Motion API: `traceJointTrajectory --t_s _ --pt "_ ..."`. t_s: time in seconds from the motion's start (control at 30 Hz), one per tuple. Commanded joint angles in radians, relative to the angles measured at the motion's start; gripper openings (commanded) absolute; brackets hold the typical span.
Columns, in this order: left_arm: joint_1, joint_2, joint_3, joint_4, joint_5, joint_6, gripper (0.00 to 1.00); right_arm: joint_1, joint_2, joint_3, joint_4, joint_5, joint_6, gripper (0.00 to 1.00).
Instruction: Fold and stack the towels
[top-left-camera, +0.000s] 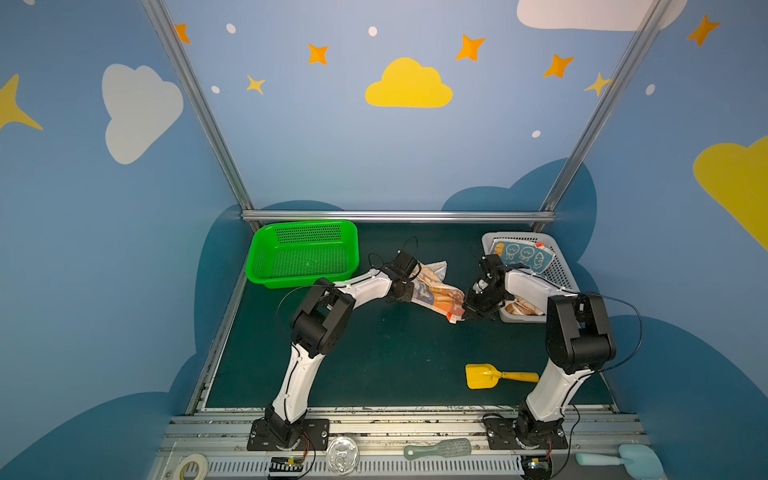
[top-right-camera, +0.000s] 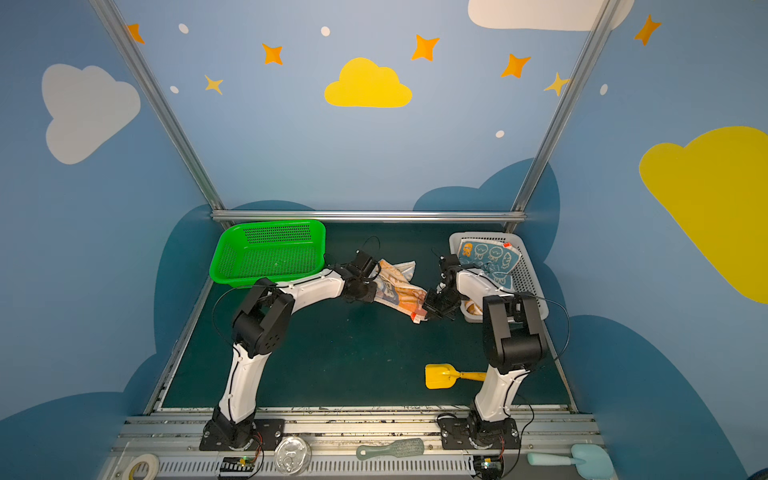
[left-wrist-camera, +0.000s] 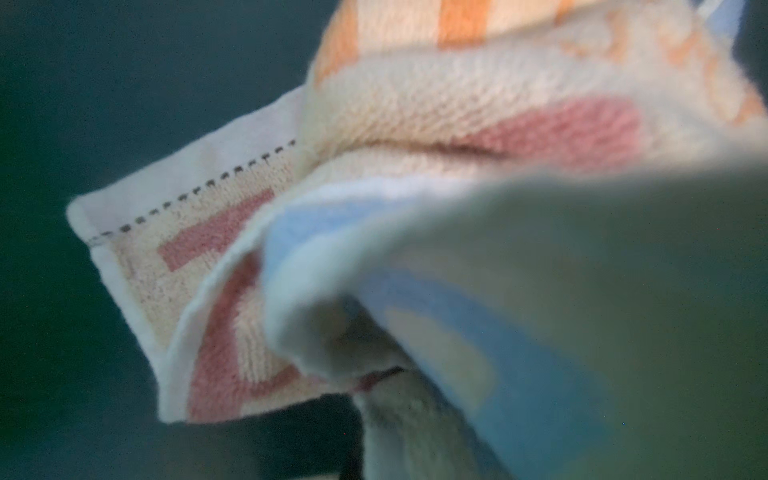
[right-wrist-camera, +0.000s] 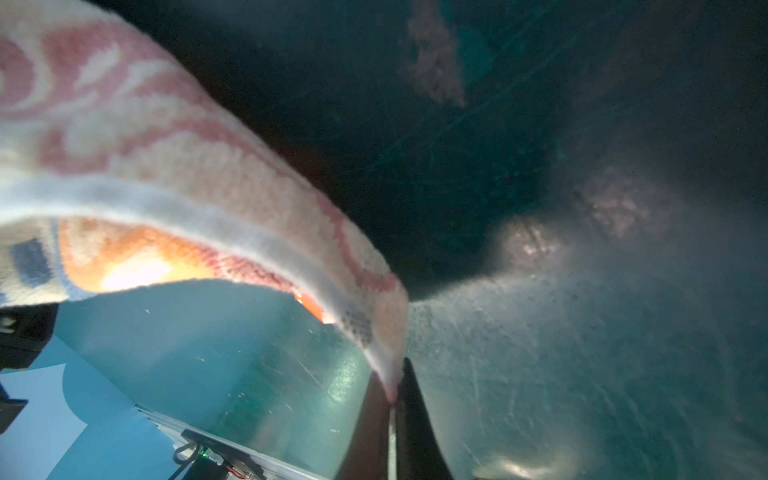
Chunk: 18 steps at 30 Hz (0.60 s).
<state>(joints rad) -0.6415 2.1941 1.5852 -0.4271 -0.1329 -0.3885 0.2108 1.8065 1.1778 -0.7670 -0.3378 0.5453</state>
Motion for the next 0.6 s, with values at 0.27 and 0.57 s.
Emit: traceJointTrajectory --t_s 0.27,0.57 --pt "0.005 -0.096 -0.041 -0.19 0.187 -0.049 0.03 -0.004 -0.102 0.145 -0.14 0.04 -0.039 0.0" --pt "0.159 -0.274 0.19 -0.262 0.32 -0.122 0.03 -0.006 -0.106 0.583 -0.344 0.072 -0.082 0.0"
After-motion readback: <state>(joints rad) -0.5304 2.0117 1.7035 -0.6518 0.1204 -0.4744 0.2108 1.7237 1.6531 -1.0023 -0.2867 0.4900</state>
